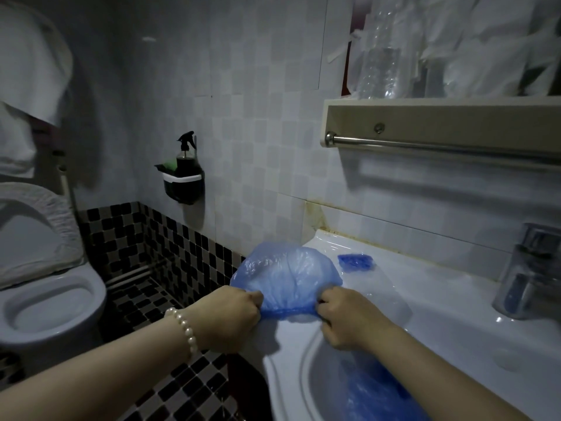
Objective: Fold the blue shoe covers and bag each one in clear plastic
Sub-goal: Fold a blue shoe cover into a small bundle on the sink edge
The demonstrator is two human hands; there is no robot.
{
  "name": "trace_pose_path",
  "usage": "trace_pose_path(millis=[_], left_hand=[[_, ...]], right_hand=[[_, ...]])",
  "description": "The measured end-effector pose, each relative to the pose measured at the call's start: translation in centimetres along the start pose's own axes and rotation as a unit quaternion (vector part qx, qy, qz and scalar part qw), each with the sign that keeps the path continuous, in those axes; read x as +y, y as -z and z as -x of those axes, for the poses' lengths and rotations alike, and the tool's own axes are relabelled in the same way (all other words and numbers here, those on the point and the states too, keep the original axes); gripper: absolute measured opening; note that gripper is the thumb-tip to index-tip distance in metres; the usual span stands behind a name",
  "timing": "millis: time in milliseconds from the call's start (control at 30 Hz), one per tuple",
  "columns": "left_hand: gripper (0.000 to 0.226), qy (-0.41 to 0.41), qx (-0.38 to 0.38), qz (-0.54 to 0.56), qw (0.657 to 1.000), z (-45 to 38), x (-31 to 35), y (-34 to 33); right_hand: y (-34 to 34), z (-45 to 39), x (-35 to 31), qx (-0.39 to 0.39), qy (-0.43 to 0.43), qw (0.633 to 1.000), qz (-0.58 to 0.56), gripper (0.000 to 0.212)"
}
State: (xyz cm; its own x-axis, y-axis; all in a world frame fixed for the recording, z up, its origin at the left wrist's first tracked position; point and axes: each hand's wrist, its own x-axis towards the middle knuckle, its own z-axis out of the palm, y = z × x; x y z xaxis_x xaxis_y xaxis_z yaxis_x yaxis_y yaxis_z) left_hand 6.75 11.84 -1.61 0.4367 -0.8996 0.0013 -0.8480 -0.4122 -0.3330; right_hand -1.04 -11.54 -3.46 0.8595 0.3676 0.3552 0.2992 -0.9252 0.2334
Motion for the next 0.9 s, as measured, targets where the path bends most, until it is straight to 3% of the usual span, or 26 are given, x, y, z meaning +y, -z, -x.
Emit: trace_pose_path(millis=[100,167,233,300,367,533,700,800,900], left_hand=[[0.029,0.042,-0.026,-0.002,0.999,-0.8,0.5,1.2],[0.022,0.051,-0.034,-0.008,0.998,-1.2,0.7,2.0],[0.007,0.009,0.014,-0.061,0.998,-1.4,0.8,2.7],[0.02,-0.009,0.045,-0.089,0.995,-1.4,0.9,2.5],[0.006,0.012,0.032,-0.045,0.998,-1.9,1.2,1.9],[0.021,0.059,0.06,0.025,0.996,-1.8,0.4,0.1],[0.025,-0.021,0.145,0.073,0.987,0.1,-0.7,-0.9],[0.01,-0.083,0.177,0.028,0.98,0.7,-0.4,-0.8],[0.009,-0.156,0.224,-0.025,0.962,0.3,0.2,-0.2]], right_hand=[[1.0,-0.5,-0.8,-0.057,-0.08,0.995,-0.013,0.039],[1.8,-1.0,-2.0,-0.063,-0.106,0.992,-0.005,0.038],[1.5,-1.6,-2.6,-0.071,-0.137,0.988,0.01,0.035],[1.0,-1.9,-3.4,-0.066,-0.174,0.982,0.027,0.032],[0.8,-2.0,-3.7,-0.023,-0.161,0.986,0.039,0.024],[-0.3,-1.2,-1.9,0.042,-0.085,0.994,0.048,0.029],[-2.2,0.5,-0.3,0.037,-0.058,0.997,-0.018,0.024],[-1.7,0.7,-0.8,0.032,-0.03,0.999,-0.019,0.006],[-0.9,0.4,-1.7,0.063,-0.056,0.995,-0.047,0.024]])
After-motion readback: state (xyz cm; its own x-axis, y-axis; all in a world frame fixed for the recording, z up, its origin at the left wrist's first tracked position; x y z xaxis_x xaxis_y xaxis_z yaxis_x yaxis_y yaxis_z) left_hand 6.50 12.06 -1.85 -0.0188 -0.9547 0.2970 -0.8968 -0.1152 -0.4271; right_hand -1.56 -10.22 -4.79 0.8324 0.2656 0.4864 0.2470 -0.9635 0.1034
